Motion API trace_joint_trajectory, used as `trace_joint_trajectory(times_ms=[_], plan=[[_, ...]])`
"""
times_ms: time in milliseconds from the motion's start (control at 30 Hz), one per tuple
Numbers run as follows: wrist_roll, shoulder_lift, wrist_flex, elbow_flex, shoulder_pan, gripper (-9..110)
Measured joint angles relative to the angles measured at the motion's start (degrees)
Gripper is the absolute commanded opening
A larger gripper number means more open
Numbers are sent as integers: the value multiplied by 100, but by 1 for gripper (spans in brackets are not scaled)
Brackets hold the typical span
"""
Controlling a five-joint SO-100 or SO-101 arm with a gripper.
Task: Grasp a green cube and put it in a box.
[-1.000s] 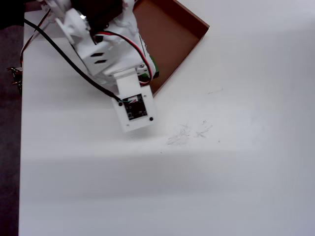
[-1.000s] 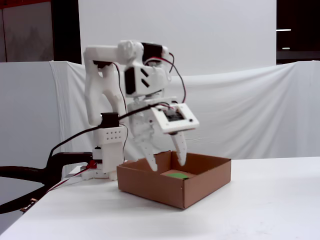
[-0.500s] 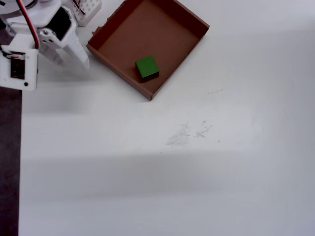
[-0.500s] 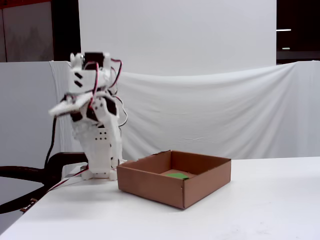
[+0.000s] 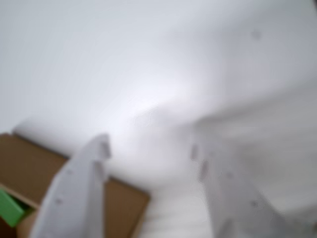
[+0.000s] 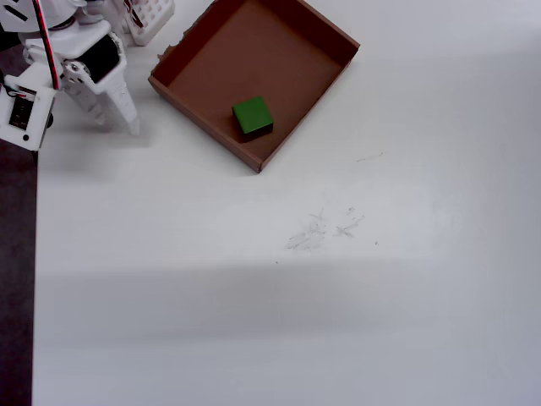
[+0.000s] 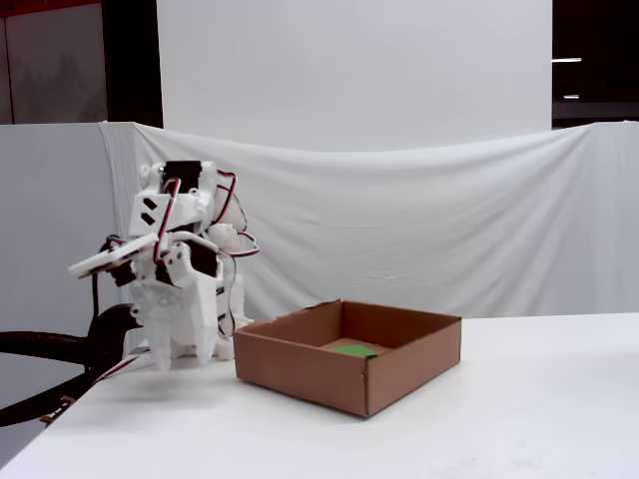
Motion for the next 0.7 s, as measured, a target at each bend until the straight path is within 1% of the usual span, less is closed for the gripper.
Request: trace_joint_trajectory(times_ms=[333, 700], plan=[[9, 0, 0, 0, 264, 22], [9, 0, 0, 0, 272, 22]])
